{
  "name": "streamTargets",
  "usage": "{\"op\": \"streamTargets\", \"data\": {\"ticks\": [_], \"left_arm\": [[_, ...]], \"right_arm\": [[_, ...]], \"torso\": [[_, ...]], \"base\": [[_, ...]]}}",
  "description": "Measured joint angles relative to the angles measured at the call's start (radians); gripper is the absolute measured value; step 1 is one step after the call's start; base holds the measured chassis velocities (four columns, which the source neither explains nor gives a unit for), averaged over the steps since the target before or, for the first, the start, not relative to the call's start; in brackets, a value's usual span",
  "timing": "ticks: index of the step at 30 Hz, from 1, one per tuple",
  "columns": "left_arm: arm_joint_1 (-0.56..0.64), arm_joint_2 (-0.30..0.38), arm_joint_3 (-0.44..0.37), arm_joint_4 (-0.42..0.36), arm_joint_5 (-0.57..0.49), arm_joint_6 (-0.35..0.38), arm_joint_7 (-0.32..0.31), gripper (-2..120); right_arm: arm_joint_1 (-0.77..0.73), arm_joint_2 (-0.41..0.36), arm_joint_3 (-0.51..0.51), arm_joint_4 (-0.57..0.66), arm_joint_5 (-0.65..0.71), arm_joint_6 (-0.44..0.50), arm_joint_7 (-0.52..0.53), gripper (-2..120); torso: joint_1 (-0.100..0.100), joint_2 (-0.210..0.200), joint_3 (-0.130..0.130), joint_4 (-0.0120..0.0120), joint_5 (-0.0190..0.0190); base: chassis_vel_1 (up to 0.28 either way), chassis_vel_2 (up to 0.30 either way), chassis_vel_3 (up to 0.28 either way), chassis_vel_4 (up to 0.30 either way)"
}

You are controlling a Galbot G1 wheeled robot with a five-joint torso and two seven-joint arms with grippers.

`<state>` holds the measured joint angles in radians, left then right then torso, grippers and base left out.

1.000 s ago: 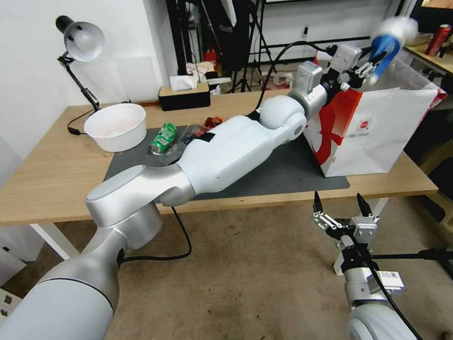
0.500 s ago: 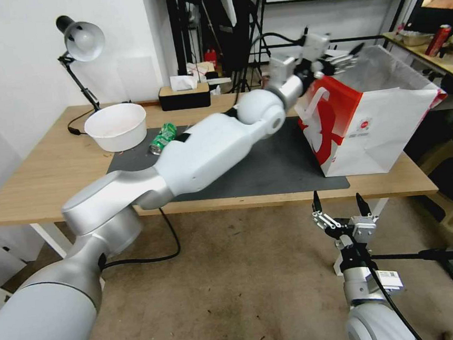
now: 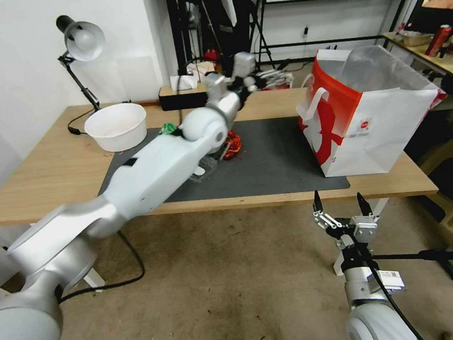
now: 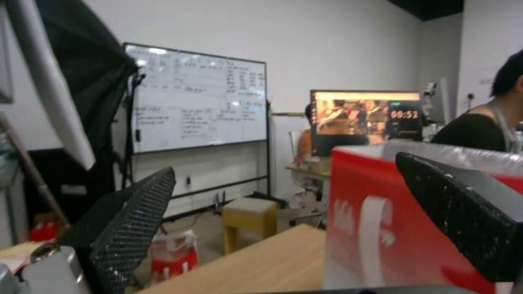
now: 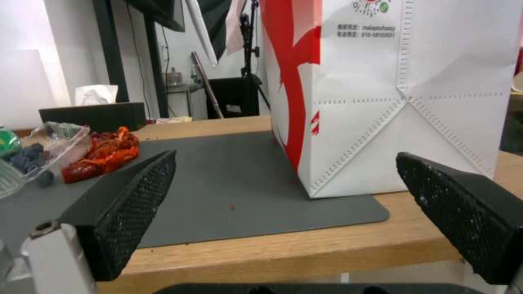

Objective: Pick up the trash from the table and place it into the takeout bag.

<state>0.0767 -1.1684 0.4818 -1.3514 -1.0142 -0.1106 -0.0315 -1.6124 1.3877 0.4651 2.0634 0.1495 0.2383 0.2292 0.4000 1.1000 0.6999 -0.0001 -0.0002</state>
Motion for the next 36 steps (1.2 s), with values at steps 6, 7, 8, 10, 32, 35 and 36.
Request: {"op": "streamTargets", "data": {"ticks": [6, 7, 8, 10, 32, 35, 36], "left_arm": [[0.109, 0.105, -0.079, -0.074, 0.016, 0.0, 0.004, 100], [0.13, 0.12, -0.095, -0.088, 0.019, 0.0, 0.004, 100], [0.167, 0.147, -0.126, -0.111, 0.024, 0.0, 0.005, 100], [0.176, 0.153, -0.134, -0.116, 0.026, 0.0, 0.005, 100], [0.675, 0.319, -0.515, -0.352, 0.093, -0.006, 0.034, 100], [0.774, 0.329, -0.59, -0.397, 0.115, -0.015, 0.036, 100], [0.774, 0.329, -0.59, -0.397, 0.115, -0.015, 0.036, 100]], "right_arm": [[0.005, 0.002, -0.005, -0.002, -0.003, -0.004, 0.0, 100], [0.005, 0.002, -0.006, -0.003, -0.004, -0.004, 0.0, 100], [0.005, 0.002, -0.007, -0.004, -0.005, -0.004, 0.0, 100], [0.005, 0.002, -0.007, -0.004, -0.005, -0.004, 0.0, 100], [0.007, 0.008, -0.027, -0.007, -0.014, -0.004, -0.002, 100], [0.007, 0.008, -0.035, -0.009, -0.019, -0.004, -0.002, 100], [0.007, 0.008, -0.035, -0.009, -0.019, -0.004, -0.002, 100]], "torso": [[0.0, 0.0, 0.0, 0.0003, -0.0001], [0.0, 0.0, 0.0, 0.0003, -0.0002], [0.0, 0.0, 0.0, 0.0001, 0.0], [0.0, 0.0, 0.0, 0.0001, -0.0001], [0.0, 0.0, 0.0, 0.0, 0.0002], [0.0, 0.0, 0.0, 0.0002, 0.0002], [0.0, 0.0, 0.0, 0.0002, 0.0002]], "base": [[0.0, 0.0, 0.0, 0.0], [0.0, 0.0, 0.0, 0.0], [0.0, 0.0, 0.0, 0.0], [0.0, 0.0, 0.0, 0.0], [0.0, 0.0, 0.0, 0.0], [0.0, 0.0, 0.0, 0.0], [0.0, 0.0, 0.0, 0.0]]}}
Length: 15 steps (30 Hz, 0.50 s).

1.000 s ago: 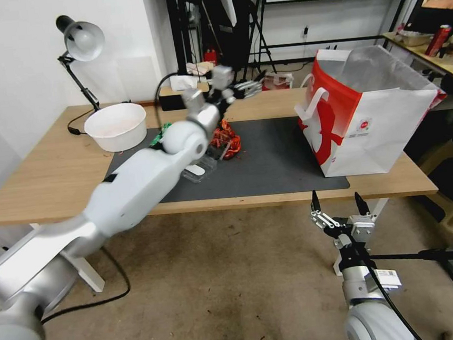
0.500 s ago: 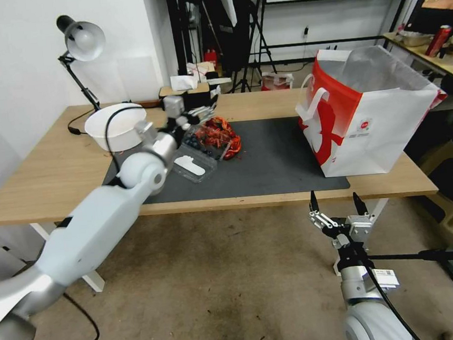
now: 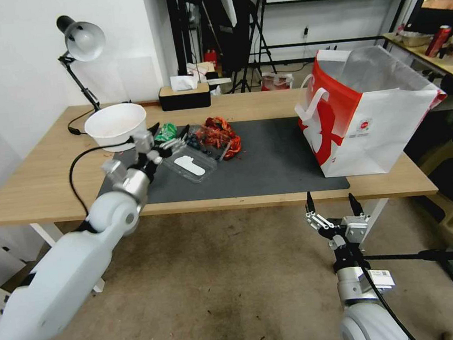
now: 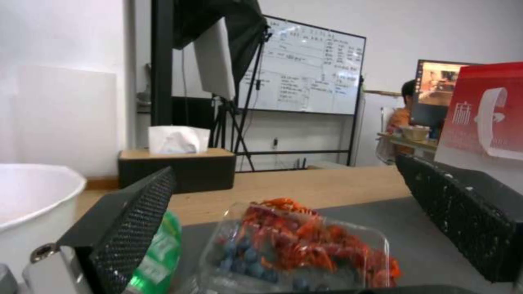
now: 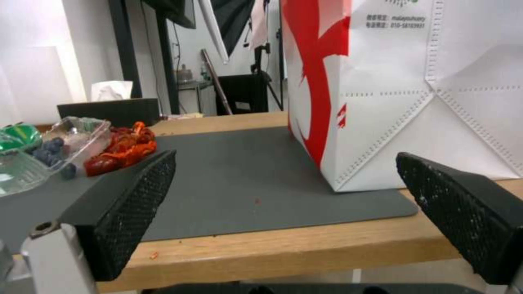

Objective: Pick up the trash from the table and place it into the takeout bag.

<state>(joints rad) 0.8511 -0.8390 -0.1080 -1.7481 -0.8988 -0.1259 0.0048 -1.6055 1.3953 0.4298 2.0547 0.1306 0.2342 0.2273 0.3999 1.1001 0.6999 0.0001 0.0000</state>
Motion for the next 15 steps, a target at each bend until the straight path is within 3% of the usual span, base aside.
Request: {"op": "streamTargets", "data": {"ticks": [7, 15], "left_arm": [[0.218, -0.009, -0.152, -0.078, 0.066, -0.03, -0.003, 100], [0.392, -0.053, -0.25, -0.117, 0.139, -0.054, -0.002, 100]], "right_arm": [[-0.004, -0.002, -0.002, -0.003, -0.001, 0.005, 0.0, 100], [-0.013, -0.004, 0.003, -0.006, -0.001, 0.015, 0.0, 100]], "torso": [[0.0, 0.0, 0.0, 0.0, -0.0002], [0.0, 0.0, 0.0, -0.0002, -0.0001]], "base": [[0.0, 0.0, 0.0, 0.0], [0.0, 0.0, 0.0, 0.0]]}}
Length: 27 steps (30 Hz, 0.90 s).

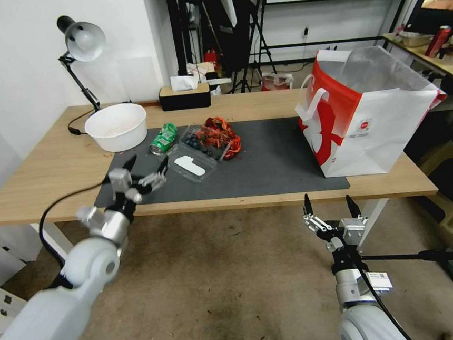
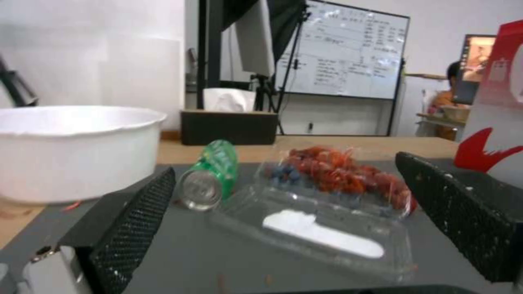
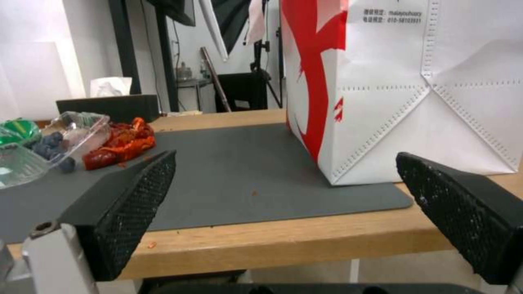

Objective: Pick up the trash from the table and place it into the takeout bag.

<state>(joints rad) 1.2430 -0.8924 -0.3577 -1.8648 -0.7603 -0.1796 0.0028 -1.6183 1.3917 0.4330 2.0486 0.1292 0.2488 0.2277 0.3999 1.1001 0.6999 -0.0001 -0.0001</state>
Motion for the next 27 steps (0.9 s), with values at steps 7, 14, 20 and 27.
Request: {"op": "streamTargets", "data": {"ticks": [7, 14, 20, 27], "left_arm": [[0.125, -0.076, -0.08, -0.01, 0.063, -0.041, 0.019, 100], [0.203, -0.129, -0.137, -0.006, 0.097, -0.085, 0.033, 100], [0.279, -0.174, -0.171, 0.018, 0.135, -0.149, 0.055, 100], [0.3, -0.189, -0.185, 0.031, 0.162, -0.176, 0.064, 100]], "right_arm": [[-0.001, -0.002, 0.0, -0.004, 0.0, 0.004, 0.0, 100], [-0.004, -0.003, 0.001, -0.005, 0.0, 0.007, 0.001, 100], [-0.01, -0.004, 0.001, -0.005, 0.001, 0.012, 0.001, 100], [-0.011, -0.004, 0.0, -0.006, 0.001, 0.014, 0.001, 100]], "torso": [[0.0, 0.0, 0.0, 0.0002, 0.0002], [0.0, 0.0, 0.0, 0.0, 0.0001], [0.0, 0.0, 0.0, 0.0003, 0.0002], [0.0, 0.0, 0.0, 0.0, 0.0001]], "base": [[0.0, 0.0, 0.0, 0.0], [0.0, 0.0, 0.0, 0.0], [0.0, 0.0, 0.0, 0.0], [0.0, 0.0, 0.0, 0.0]]}}
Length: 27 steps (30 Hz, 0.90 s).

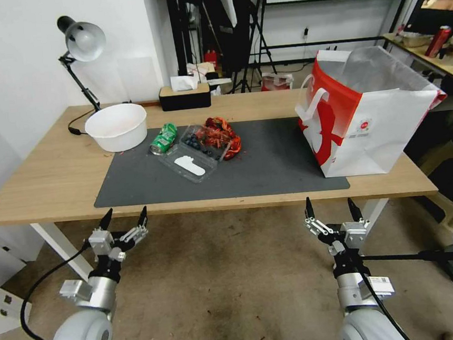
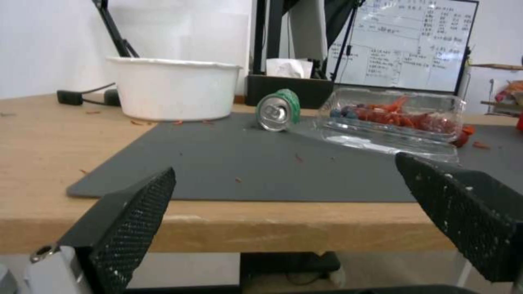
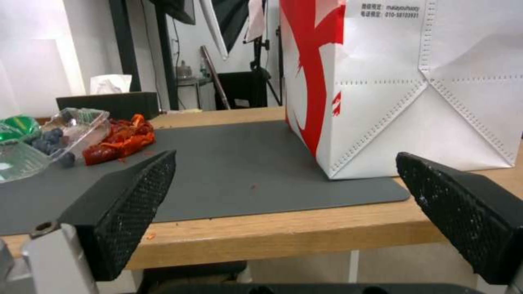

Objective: Pick up the trash from the table and place it into the takeout bag.

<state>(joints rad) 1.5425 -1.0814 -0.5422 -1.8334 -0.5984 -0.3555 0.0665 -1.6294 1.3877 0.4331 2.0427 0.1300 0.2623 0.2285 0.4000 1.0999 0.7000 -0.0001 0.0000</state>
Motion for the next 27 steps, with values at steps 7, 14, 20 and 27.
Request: {"op": "streamTargets", "data": {"ticks": [7, 14, 20, 27], "left_arm": [[-0.039, 0.025, 0.004, -0.003, 0.01, 0.012, -0.004, 100], [-0.11, 0.077, 0.044, -0.018, 0.006, 0.069, -0.03, 100], [-0.179, 0.118, 0.095, -0.022, -0.016, 0.125, -0.052, 100], [-0.289, 0.16, 0.17, 0.026, -0.062, 0.18, -0.07, 100]], "right_arm": [[-0.002, 0.0, -0.001, -0.004, 0.0, 0.004, 0.0, 100], [0.002, 0.001, -0.001, -0.005, -0.001, 0.004, 0.0, 100], [0.012, 0.004, -0.005, -0.005, -0.004, -0.001, 0.0, 100], [0.016, 0.006, -0.006, -0.01, -0.007, -0.004, -0.001, 100]], "torso": [[0.0, 0.0, 0.0, 0.0001, 0.0], [0.0, 0.0, 0.0, 0.0, 0.0], [0.0, 0.0, 0.0, 0.0, 0.0], [0.0, 0.0, 0.0, 0.0, 0.0]], "base": [[0.0, 0.0, 0.0, 0.0], [0.0, 0.0, 0.0, 0.0], [0.0, 0.0, 0.0, 0.0], [0.0, 0.0, 0.0, 0.0]]}}
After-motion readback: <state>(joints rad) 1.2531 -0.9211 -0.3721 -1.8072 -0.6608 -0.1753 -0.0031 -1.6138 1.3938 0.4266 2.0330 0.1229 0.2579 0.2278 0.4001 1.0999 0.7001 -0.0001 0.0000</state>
